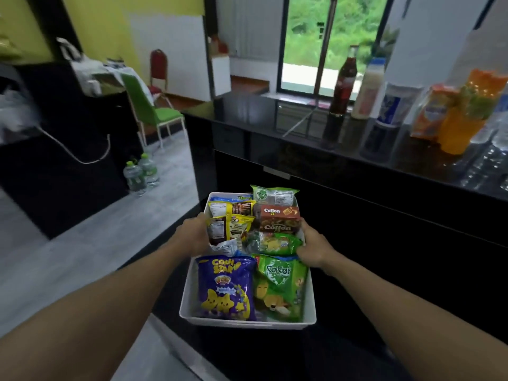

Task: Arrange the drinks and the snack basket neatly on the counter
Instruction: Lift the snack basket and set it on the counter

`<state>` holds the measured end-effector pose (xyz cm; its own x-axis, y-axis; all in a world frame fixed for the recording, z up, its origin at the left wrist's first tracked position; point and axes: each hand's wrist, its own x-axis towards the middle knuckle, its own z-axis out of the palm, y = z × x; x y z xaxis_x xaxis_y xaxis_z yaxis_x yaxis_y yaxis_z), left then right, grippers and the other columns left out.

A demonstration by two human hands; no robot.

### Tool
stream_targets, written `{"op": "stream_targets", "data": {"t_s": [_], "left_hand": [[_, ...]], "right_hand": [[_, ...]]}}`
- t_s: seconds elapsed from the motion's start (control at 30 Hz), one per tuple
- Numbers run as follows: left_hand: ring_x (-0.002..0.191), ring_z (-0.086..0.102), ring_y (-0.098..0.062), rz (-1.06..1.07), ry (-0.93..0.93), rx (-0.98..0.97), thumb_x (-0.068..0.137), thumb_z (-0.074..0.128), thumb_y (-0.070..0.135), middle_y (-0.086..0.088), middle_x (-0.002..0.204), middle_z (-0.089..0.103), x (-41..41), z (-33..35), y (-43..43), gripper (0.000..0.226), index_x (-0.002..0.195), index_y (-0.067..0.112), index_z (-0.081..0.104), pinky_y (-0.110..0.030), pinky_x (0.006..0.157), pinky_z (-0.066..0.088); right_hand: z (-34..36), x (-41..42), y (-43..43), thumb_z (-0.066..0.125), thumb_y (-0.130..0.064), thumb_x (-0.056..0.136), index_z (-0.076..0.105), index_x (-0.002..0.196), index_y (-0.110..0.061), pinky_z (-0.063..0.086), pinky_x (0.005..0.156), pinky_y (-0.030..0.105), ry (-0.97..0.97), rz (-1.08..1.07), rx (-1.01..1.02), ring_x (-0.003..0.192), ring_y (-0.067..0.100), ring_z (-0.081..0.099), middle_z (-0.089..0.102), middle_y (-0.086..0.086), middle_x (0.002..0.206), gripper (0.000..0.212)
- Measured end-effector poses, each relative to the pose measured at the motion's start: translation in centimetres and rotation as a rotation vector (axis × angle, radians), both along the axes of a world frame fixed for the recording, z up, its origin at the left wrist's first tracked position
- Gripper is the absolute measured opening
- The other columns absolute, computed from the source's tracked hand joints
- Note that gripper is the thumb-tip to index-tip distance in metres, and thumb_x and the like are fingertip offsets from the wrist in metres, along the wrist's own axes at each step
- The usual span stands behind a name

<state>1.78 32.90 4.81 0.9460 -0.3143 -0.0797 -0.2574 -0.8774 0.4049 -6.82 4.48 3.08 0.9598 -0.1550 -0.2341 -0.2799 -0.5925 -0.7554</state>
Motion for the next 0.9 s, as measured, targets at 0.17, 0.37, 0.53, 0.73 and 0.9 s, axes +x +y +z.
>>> {"op": "stream_targets", "data": {"t_s": [0.17, 0.37, 0.53, 0.73, 0.9], "left_hand": [[0.105, 0.061, -0.035, 0.120, -0.142, -0.024, 0.091, 0.063, 0.022, -0.016, 0.115, 0.066, 1.0, 2.8, 5.3, 0.030, 0.118, 0.010, 0.057, -0.041, 0.087, 0.050], [0.095, 0.062, -0.038, 0.270, -0.225, -0.026, 0.095, 0.044, 0.013, -0.020, 0.109, 0.066, 2.3, 7.3, 10.0, 0.020, 0.106, 0.007, 0.059, -0.039, 0.076, 0.049], [0.097, 0.061, -0.041, 0.320, -0.290, -0.020, 0.096, 0.043, 0.016, -0.022, 0.108, 0.065, 3.4, 11.6, 11.6, 0.022, 0.105, 0.007, 0.060, -0.040, 0.078, 0.051], [0.098, 0.061, -0.040, 0.315, -0.343, -0.037, 0.095, 0.045, 0.012, -0.023, 0.107, 0.065, 5.1, 16.7, 11.4, 0.016, 0.094, 0.003, 0.059, -0.042, 0.079, 0.050], [0.096, 0.060, -0.036, 0.275, -0.345, -0.057, 0.091, 0.049, 0.007, -0.023, 0.108, 0.065, 7.4, 20.4, 9.2, 0.009, 0.086, 0.007, 0.057, -0.034, 0.072, 0.041]], "right_hand": [[3.5, 3.5, 4.4, 0.066, -0.005, 0.087, 0.042, 0.142, -0.034, 0.053, 0.098, 0.040, -0.062, 0.084, -0.004, 0.115, 0.023, 0.061, 0.064, -0.003, 0.119, 0.066], [8.0, 7.3, 8.4, 0.068, -0.011, 0.087, 0.052, 0.132, -0.027, 0.054, 0.097, 0.045, -0.133, 0.145, -0.008, 0.113, 0.027, 0.061, 0.065, 0.003, 0.120, 0.050], [11.8, 9.8, 9.7, 0.072, -0.014, 0.086, 0.062, 0.121, -0.025, 0.058, 0.092, 0.046, -0.187, 0.144, 0.067, 0.107, 0.027, 0.065, 0.069, 0.005, 0.113, 0.038], [17.1, 11.5, 9.6, 0.066, -0.013, 0.081, 0.068, 0.102, -0.018, 0.053, 0.046, 0.029, -0.227, 0.092, 0.093, 0.078, 0.028, 0.069, 0.071, 0.014, 0.102, 0.021], [20.5, 12.9, 8.1, 0.055, -0.004, 0.084, 0.066, 0.094, -0.007, 0.057, 0.051, 0.037, -0.249, 0.032, 0.124, 0.080, 0.036, 0.072, 0.070, 0.020, 0.099, 0.016]]}}
